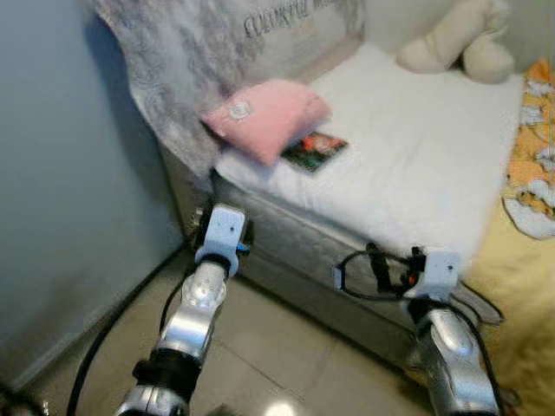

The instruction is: Clean up the room

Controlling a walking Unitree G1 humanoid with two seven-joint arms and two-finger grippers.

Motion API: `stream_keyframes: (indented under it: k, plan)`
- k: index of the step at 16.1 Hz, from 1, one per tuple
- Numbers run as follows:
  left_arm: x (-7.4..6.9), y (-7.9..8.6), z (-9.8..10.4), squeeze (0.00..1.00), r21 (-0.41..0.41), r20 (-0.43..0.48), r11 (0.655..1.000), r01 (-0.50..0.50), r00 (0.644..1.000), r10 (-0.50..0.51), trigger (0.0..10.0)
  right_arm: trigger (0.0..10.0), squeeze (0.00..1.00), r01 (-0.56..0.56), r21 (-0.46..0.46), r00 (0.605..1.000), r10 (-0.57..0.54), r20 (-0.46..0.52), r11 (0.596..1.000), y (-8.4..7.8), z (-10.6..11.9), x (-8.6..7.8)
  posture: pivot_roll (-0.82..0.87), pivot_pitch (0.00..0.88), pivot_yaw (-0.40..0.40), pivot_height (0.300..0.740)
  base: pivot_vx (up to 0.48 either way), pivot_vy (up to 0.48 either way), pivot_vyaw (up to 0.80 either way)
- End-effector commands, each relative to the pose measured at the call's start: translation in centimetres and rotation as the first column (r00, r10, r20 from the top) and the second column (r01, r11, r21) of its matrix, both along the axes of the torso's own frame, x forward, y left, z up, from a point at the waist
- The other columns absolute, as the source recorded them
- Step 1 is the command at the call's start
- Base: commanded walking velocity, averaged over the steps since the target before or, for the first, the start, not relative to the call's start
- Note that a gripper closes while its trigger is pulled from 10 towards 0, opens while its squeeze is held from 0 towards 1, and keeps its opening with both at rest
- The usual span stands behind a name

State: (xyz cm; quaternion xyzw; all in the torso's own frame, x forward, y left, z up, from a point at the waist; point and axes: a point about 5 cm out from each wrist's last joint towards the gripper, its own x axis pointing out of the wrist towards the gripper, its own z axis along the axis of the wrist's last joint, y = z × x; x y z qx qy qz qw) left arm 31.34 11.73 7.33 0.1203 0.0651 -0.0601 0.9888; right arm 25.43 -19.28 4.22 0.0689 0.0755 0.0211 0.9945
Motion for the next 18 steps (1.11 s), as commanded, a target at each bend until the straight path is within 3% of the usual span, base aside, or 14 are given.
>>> stream_keyframes:
  k: [1,2,6,11,14,18]
  plan:
    - [-0.1,1.3,-0.3,0.00,0.002,-0.022,0.998,-0.062,0.998,0.062,10.0,10.0,0.00,-0.019,0.012,1.000,0.018,0.011,1.000,0.6,0.2,0.2,0.02,0.000,0.015,0.740,0.000,-0.480,0.51]
    - [-0.5,1.6,-0.5,0.00,-0.044,-0.029,0.996,-0.078,0.997,0.077,10.0,10.0,0.00,-0.016,0.011,1.000,0.016,0.012,1.000,0.5,0.2,0.0,0.02,0.000,0.015,0.740,0.000,-0.480,0.51]
    - [-2.3,1.7,-0.9,0.00,-0.092,-0.035,0.994,-0.058,0.998,0.055,10.0,10.0,0.00,0.003,0.002,1.000,-0.003,0.018,1.000,-0.3,0.3,-0.1,0.02,0.000,0.025,0.740,0.000,-0.480,0.52]
    - [-1.1,1.6,0.0,0.00,-0.107,-0.020,0.993,-0.053,0.999,0.051,10.0,10.0,0.00,-0.085,-0.060,0.996,0.085,-0.004,0.995,0.8,0.1,0.1,0.03,0.000,0.013,0.740,0.000,-0.096,0.51]
    - [-1.2,1.4,-0.3,0.00,-0.125,-0.046,0.988,-0.086,0.996,0.081,10.0,10.0,0.00,-0.067,-0.046,0.996,0.064,-0.058,0.997,0.6,-0.5,0.1,0.02,0.000,0.006,0.740,0.480,0.000,0.34]
    - [-1.3,1.0,-0.7,0.00,-0.142,-0.065,0.986,-0.091,0.995,0.082,10.0,10.0,0.00,-0.067,-0.048,0.997,0.065,-0.040,0.997,0.5,-0.3,0.1,0.02,0.000,0.007,0.740,0.480,0.000,0.41]
